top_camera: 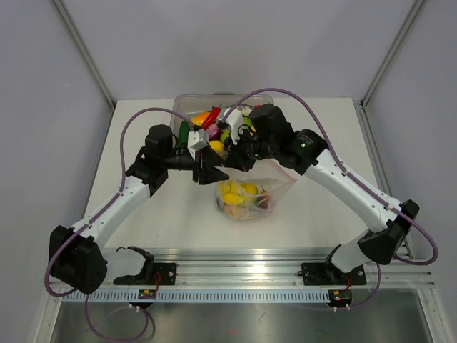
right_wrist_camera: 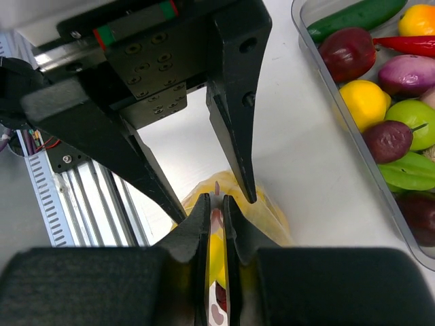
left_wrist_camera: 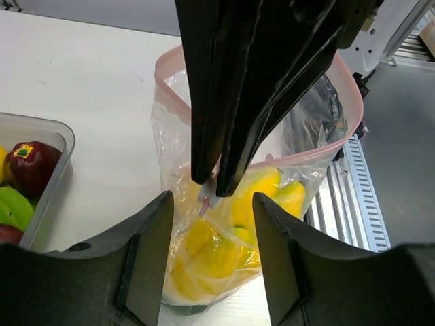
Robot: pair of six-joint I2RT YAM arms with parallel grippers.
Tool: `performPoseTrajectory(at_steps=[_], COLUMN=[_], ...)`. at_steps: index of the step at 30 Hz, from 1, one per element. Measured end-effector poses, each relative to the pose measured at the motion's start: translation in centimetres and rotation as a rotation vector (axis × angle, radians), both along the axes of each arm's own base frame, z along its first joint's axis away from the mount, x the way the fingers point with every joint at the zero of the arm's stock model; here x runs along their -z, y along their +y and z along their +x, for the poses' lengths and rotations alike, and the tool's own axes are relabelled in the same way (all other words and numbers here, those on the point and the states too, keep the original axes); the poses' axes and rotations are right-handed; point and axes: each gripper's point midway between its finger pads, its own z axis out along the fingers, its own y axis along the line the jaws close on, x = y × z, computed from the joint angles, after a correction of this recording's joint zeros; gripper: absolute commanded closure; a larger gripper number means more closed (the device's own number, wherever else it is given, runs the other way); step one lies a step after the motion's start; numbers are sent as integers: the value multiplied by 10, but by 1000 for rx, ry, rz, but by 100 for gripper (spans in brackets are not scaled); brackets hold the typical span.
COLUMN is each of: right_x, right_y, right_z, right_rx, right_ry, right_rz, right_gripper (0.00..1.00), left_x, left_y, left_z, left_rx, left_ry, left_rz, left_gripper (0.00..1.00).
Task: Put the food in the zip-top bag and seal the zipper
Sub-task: Zip the zipper food storage bag at the center of the board.
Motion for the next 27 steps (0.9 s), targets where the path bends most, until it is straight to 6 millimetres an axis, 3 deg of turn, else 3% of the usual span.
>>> performPoseTrajectory(at_steps=[13,16,17,19,27], right_x=[-11,-13,-14,-15,-16], right_y=[1,1,1,1,0], right_z=[-2,-3,-3,-2,-1], right_rx=[-9,-11,-13,-9,-7], right_ry=[-19,-22,-22,-30,-32], right_rz=[33,39,41,44,45], right_gripper=[98,97,97,97,93], left_x=[-6,-9,-9,-9,-9], left_y=[4,3,3,3,3], left_z=[8,8,8,5,5], left_rx=[-34,-37,-38,-27,-16], left_ry=[24,33,38,57,80], left_rz=[-33,-41,-42,-44,-47], left_gripper=[55,65,80,97,100])
